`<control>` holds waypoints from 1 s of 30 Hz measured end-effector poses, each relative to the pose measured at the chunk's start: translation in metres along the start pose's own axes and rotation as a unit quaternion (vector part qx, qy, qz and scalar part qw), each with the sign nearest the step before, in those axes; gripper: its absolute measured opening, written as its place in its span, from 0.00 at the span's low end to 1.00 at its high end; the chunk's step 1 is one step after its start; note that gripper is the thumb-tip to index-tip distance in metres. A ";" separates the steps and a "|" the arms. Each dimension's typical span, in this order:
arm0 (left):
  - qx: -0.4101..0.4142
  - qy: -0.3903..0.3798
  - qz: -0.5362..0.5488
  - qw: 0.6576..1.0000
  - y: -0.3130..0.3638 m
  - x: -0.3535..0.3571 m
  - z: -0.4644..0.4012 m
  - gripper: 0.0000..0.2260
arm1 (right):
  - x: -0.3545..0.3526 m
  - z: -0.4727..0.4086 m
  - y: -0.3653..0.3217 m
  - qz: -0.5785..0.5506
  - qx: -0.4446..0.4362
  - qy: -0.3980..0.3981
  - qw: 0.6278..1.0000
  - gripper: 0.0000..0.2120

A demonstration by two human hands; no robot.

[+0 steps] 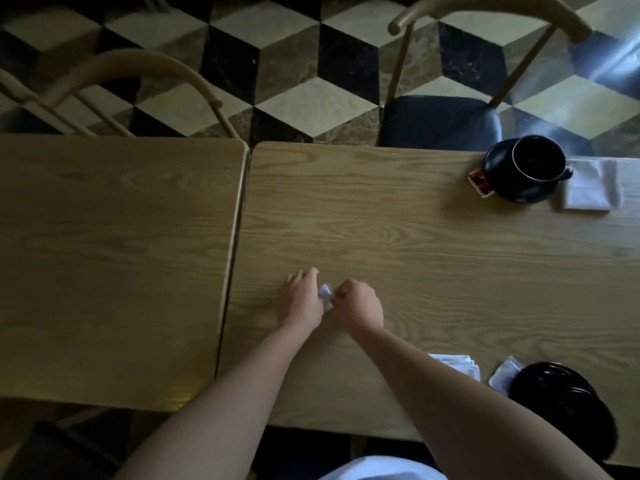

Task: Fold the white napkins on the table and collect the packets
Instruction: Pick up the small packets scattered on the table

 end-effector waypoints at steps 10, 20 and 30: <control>0.085 -0.108 0.153 0.979 0.037 0.036 0.055 0.07 | -0.051 0.054 0.062 -0.046 -0.107 -0.002 0.993 0.02; -0.095 -0.112 0.446 0.883 0.106 0.101 0.085 0.05 | -0.148 0.044 0.200 0.077 -0.022 -0.018 0.997 0.06; -0.133 -0.154 0.420 0.884 0.135 0.116 0.096 0.02 | -0.151 0.021 0.265 0.360 -0.061 -0.090 0.926 0.12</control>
Point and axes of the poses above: each hand's wrist, its own z-axis away from the middle knuckle, its own x-axis out of the palm, y = z × x, the point moved 7 cm from there along -z, towards the middle knuckle, and after that the axes turned 12 degrees about z, right-handed, at the moved point
